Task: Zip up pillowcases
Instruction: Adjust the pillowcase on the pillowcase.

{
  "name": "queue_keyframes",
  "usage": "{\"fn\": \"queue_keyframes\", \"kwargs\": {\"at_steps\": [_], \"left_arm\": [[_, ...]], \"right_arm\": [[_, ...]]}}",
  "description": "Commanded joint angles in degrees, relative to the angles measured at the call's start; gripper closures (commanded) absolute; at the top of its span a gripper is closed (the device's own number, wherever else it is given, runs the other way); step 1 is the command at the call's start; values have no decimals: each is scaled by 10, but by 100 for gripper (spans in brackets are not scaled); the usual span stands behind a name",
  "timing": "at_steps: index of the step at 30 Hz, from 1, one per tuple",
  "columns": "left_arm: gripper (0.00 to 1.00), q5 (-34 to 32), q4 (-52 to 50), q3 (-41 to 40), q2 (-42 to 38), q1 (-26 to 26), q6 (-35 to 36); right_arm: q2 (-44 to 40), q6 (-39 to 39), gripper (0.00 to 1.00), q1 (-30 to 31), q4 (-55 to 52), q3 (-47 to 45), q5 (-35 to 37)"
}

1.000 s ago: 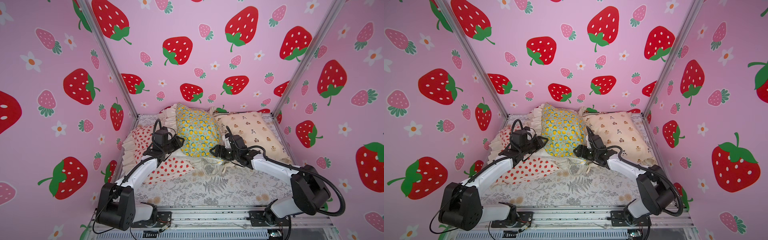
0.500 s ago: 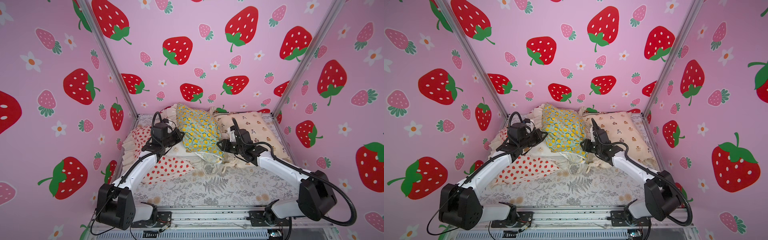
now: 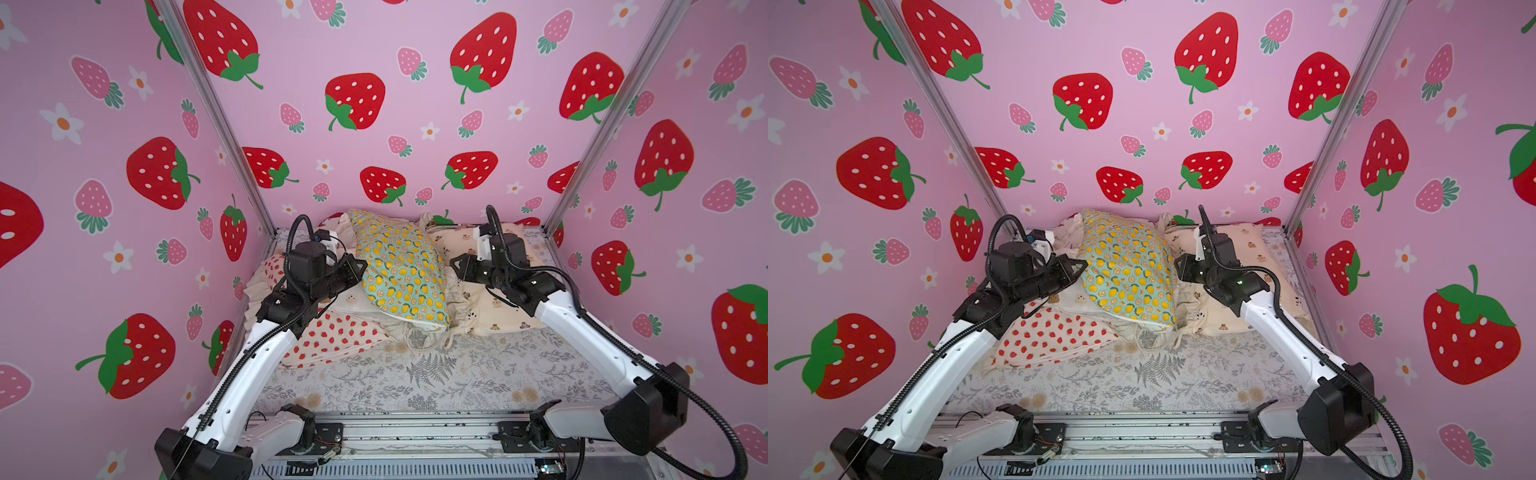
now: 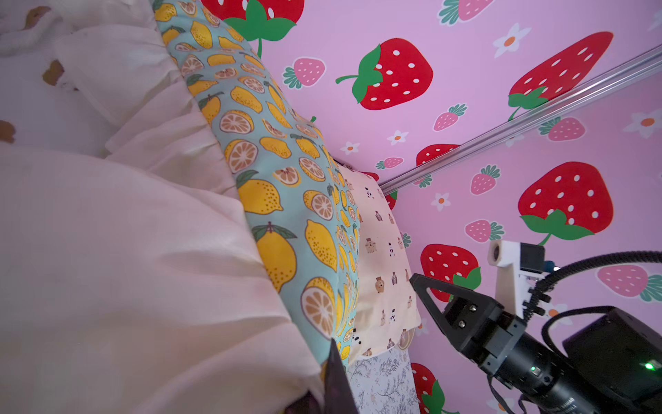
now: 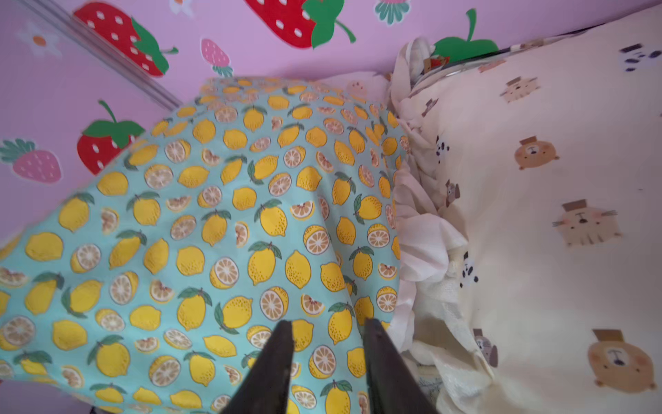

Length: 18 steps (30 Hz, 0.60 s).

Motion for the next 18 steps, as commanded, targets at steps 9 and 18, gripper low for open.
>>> {"fn": "queue_keyframes", "kwargs": {"at_steps": [9, 18], "left_arm": [[100, -49, -44, -34, -17, -3, -51], [100, -59, -67, -20, -17, -3, -49]], "right_arm": [[21, 131, 27, 68, 57, -141, -112], [75, 91, 74, 70, 65, -104, -54]]}}
